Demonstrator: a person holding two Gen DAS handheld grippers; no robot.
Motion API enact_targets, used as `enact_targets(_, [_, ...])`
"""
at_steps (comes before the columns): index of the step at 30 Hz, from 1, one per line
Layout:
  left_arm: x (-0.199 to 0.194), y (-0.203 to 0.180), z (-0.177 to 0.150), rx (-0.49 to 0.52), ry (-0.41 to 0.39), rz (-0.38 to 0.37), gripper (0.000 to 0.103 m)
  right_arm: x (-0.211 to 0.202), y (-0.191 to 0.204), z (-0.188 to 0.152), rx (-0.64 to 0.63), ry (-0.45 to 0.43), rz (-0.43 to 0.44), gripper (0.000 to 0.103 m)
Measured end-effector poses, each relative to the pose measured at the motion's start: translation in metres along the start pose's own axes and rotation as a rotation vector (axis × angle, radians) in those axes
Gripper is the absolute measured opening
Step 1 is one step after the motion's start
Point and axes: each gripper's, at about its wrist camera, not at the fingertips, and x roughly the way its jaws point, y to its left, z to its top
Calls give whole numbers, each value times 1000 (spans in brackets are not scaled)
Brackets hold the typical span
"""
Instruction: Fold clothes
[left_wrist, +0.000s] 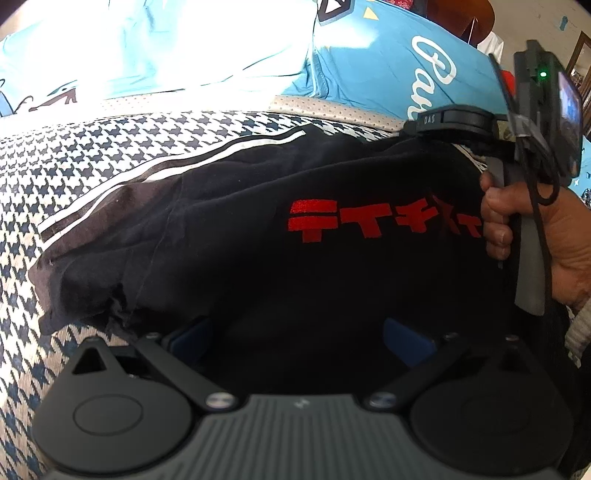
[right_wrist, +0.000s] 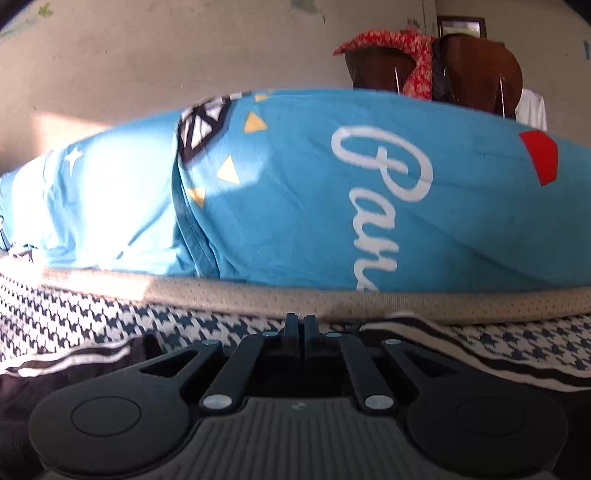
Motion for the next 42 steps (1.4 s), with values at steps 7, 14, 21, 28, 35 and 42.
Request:
enact_targets(7, [-3,1,-1,-10,-4,3,103,-18,2,12,-10,-62,2,12])
enact_targets(14, [-9,3,0,-20,-21,24,103,-13,26,11,13,7,283,13])
enact_targets(21, [-8,11,2,-50,-19,36,103,5,57,-4,-21,85,380,26])
enact_targets(28, [-7,14,2,-58,-11,38,103,18,84,-11,-144,89,332,34])
enact_targets(35, [-5,13,2,-49,-11,44,103,22,84,-6,-141,46,358,7])
enact_targets(42, [-2,11,1,-23,-24,78,103,11,86,20,13,-137,432,4])
